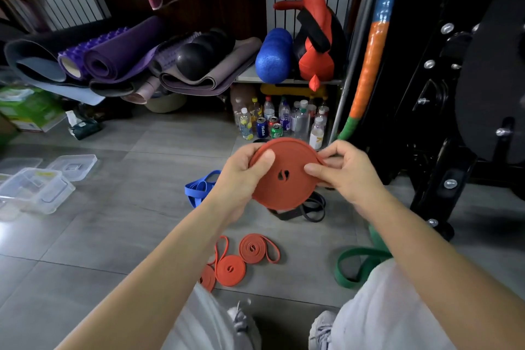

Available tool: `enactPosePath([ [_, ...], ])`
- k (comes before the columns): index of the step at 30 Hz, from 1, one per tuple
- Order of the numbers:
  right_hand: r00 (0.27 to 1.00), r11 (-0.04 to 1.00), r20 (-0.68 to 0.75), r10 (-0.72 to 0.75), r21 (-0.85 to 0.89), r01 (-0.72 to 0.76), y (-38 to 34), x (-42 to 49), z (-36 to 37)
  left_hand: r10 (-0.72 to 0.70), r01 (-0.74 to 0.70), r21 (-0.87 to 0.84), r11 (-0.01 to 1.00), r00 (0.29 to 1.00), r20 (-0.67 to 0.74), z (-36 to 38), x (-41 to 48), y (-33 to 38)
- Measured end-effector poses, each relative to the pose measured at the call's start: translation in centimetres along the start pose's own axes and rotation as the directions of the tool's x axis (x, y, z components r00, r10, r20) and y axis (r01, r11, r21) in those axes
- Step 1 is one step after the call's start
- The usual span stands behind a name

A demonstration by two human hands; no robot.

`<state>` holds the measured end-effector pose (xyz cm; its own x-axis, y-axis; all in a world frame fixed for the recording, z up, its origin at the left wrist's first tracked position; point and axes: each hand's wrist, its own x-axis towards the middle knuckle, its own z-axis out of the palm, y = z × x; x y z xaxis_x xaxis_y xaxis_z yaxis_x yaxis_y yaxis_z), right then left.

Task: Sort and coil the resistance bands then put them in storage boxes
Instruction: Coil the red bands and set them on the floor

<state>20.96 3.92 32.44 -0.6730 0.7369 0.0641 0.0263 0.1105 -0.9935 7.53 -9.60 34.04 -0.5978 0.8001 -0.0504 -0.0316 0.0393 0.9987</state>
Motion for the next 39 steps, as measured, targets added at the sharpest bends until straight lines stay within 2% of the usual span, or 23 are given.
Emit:
enactPosePath([
  [6, 0.995, 0.995, 0.033, 0.097, 0.009, -0.098, 2.3, 5.6, 0.3, -0.135, 0.131, -0.088, 0.987, 0.990, -0.046, 0.1, 5.4, -2.2],
  [9, 0.985, 0.984, 0.010, 0.173, 0.043, -0.174, 7.0, 7.8, 0.8, -0.203, 0.198, -0.086, 0.976, 0.978, -0.050, -0.2, 8.5, -5.6],
  [11, 0.970, 0.970, 0.023, 0.241, 0.039, -0.242, 11.4, 8.5, 1.4, -0.301, 0.294, -0.120, 0.948, 0.952, -0.044, -0.6, 9.9, -9.3],
  [14, 0.924, 0.924, 0.031, 0.381, 0.009, -0.382, 18.9, 8.3, 1.8, -0.510, 0.497, -0.227, 0.838, 0.860, 0.001, -0.5, 10.6, -15.9],
  [16, 0.881, 0.881, 0.016, 0.473, -0.026, -0.473, 23.9, 7.6, 1.8, -0.622, 0.586, -0.299, 0.753, 0.782, -0.033, 0.2, 10.7, -20.4],
  [19, 0.800, 0.797, -0.013, 0.601, -0.064, -0.600, 30.4, 6.8, 1.4, -0.747, 0.701, -0.284, 0.654, 0.657, -0.102, 1.5, 11.2, -26.5],
  [22, 0.702, 0.702, -0.016, 0.712, -0.012, -0.712, 35.5, 6.6, 1.4, -0.822, 0.789, -0.259, 0.557, 0.569, -0.034, 1.4, 12.2, -31.4],
  [24, 0.656, 0.657, -0.019, 0.754, 0.027, -0.754, 38.2, 6.9, 1.6, -0.843, 0.822, -0.228, 0.522, 0.538, 0.014, 0.7, 12.9, -34.1],
  [30, 0.600, 0.600, -0.018, 0.800, 0.077, -0.797, 44.3, 8.7, 2.1, -0.893, 0.866, -0.245, 0.435, 0.450, 0.006, 0.3, 14.2, -40.7],
  [32, 0.591, 0.590, -0.022, 0.807, 0.087, -0.803, 45.9, 9.1, 2.3, -0.880, 0.867, -0.163, 0.470, 0.475, -0.012, 0.4, 14.2, -42.3],
  [34, 0.578, 0.577, -0.029, 0.816, 0.111, -0.809, 47.2, 9.4, 2.4, -0.786, 0.783, 0.128, 0.608, 0.617, -0.038, 0.3, 14.1, -44.0],
  [35, 0.570, 0.570, -0.037, 0.821, 0.117, -0.813, 47.7, 9.5, 2.3, -0.709, 0.678, 0.325, 0.660, 0.704, -0.028, 0.0, 14.0, -44.6],
  [36, 0.565, 0.566, -0.046, 0.824, 0.116, -0.816, 48.1, 9.5, 2.2, -0.634, 0.543, 0.508, 0.668, 0.774, 0.007, -0.3, 13.9, -45.3],
  [37, 0.561, 0.563, -0.055, 0.826, 0.114, -0.818, 48.4, 9.6, 1.9, -0.583, 0.407, 0.650, 0.642, 0.810, 0.068, -0.7, 13.7, -45.8],
  [39, 0.555, 0.560, -0.070, 0.829, 0.114, -0.821, 48.8, 9.6, 1.3, -0.568, 0.194, 0.832, 0.519, 0.806, 0.167, -1.5, 13.2, -46.5],
])
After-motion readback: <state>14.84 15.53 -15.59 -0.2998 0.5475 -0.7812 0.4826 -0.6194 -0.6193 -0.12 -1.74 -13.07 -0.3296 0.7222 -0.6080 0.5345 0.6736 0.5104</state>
